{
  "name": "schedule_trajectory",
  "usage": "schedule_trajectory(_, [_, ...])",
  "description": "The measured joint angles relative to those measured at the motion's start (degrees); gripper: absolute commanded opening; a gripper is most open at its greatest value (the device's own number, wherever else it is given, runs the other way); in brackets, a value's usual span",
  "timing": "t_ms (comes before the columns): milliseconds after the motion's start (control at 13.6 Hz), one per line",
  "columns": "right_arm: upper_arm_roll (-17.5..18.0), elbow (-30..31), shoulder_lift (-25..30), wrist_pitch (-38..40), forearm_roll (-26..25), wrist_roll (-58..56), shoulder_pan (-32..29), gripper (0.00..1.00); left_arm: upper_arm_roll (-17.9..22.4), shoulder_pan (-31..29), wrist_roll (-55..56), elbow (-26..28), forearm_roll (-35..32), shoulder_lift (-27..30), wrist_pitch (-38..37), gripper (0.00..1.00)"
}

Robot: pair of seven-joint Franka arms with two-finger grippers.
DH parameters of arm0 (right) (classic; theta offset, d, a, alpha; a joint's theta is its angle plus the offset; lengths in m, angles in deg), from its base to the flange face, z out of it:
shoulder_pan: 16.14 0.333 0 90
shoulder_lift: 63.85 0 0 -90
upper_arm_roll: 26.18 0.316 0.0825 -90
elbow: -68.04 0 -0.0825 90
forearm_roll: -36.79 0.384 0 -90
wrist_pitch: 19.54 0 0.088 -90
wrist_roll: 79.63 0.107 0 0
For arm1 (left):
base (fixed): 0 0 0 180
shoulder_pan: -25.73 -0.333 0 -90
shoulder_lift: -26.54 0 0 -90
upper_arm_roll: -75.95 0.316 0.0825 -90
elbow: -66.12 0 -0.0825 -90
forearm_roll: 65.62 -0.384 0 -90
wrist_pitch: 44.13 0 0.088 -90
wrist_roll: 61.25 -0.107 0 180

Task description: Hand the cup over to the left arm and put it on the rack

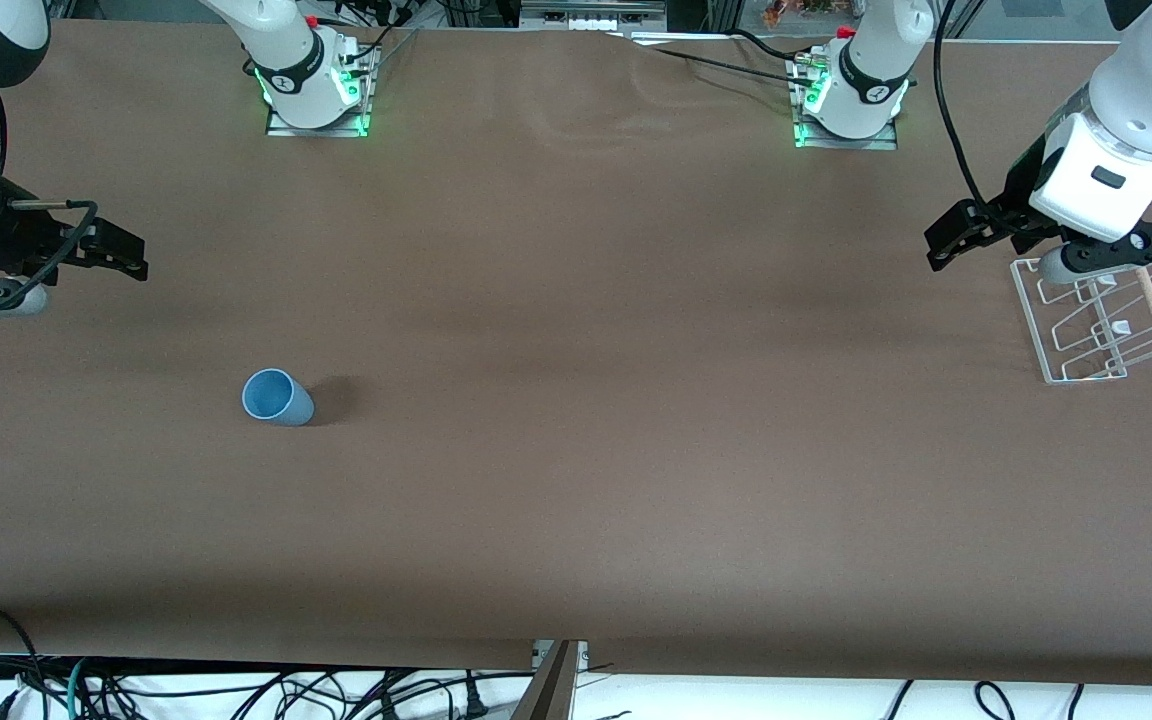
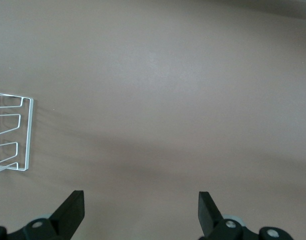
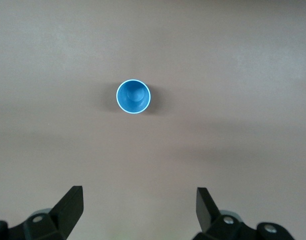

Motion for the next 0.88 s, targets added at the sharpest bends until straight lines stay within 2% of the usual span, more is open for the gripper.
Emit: schedule_trajectory(884, [0.0, 0.0, -0.6, 0.0, -0.1, 0.0, -0.1, 1.00, 0.5, -0.5, 0.0, 0.0, 0.0, 0.3, 0.0, 1.00])
